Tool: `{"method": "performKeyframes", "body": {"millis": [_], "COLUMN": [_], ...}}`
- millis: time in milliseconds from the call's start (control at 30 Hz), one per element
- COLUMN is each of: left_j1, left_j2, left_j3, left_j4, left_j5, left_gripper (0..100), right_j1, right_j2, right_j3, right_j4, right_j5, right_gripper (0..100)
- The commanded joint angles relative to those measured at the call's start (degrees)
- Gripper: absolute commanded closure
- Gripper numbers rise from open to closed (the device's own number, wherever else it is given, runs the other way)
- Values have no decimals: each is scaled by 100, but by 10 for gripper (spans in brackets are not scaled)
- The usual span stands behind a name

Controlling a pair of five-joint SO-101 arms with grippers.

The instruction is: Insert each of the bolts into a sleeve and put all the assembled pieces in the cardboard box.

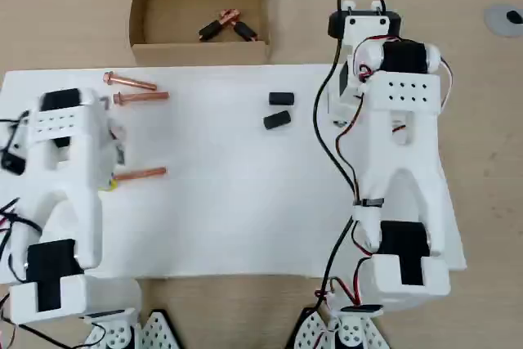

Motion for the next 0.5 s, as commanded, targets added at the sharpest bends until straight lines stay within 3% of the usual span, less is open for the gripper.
{"method": "performKeyframes", "body": {"millis": [0, 467], "left_j1": [-220, -167], "left_j2": [-224, -215], "left_j3": [158, 325], "left_j4": [-404, -466], "left_j5": [237, 246], "left_gripper": [835, 835], "right_j1": [-75, -75], "right_j2": [-303, -295], "right_j3": [4, 13], "right_j4": [-105, -141], "right_j5": [44, 44], "right_gripper": [749, 749]}}
